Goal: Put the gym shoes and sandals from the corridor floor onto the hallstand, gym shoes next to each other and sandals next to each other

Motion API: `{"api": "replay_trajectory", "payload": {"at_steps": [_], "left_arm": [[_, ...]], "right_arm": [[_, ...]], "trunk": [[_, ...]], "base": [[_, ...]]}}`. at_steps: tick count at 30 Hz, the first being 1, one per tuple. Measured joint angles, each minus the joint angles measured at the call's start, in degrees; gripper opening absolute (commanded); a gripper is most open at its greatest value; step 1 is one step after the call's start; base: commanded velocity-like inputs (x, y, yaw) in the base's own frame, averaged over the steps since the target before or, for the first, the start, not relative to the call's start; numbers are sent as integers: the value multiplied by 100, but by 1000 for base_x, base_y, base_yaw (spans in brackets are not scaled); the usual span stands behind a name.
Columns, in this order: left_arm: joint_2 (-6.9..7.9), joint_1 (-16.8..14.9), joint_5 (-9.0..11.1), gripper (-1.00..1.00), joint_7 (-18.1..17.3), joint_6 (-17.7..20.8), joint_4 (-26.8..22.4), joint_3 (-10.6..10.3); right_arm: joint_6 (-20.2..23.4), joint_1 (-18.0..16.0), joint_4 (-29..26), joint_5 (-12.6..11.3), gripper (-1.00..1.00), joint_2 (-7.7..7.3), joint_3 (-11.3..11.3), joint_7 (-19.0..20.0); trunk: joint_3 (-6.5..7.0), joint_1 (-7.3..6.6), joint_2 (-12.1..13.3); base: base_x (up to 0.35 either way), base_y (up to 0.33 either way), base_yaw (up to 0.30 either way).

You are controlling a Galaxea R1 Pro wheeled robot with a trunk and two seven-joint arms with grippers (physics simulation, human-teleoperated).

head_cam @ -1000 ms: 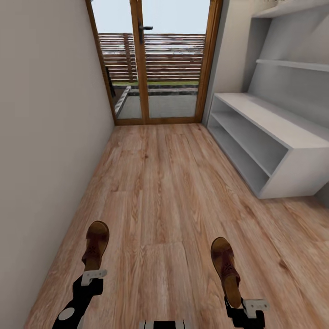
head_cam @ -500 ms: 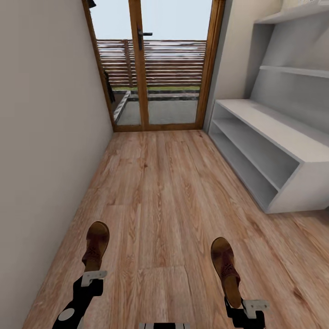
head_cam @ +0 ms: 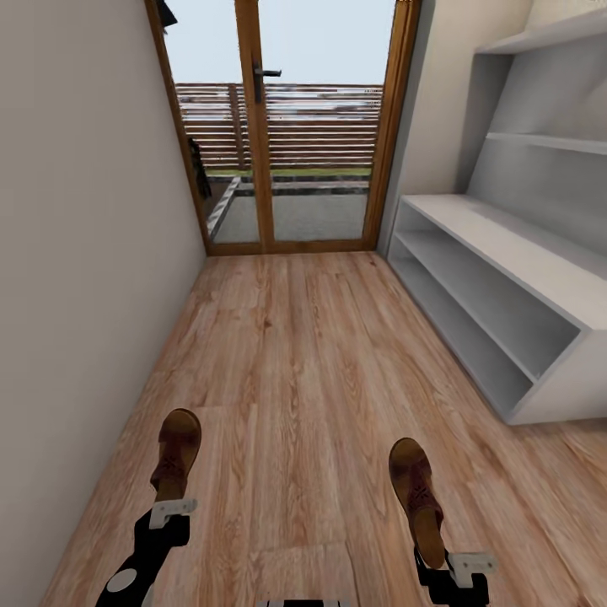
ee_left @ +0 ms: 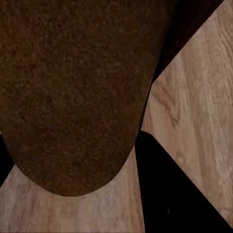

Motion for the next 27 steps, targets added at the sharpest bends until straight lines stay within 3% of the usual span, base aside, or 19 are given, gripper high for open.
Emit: {"api": "replay_trajectory", "payload": {"at_steps": [27], "left_arm": [[1,0,-4,-100,-7,1,3,1]], "right_arm": [[0,0,9,9,-100,3,3,5]], "trunk": [[72,0,0]], "base": [[338,94,0]]}}
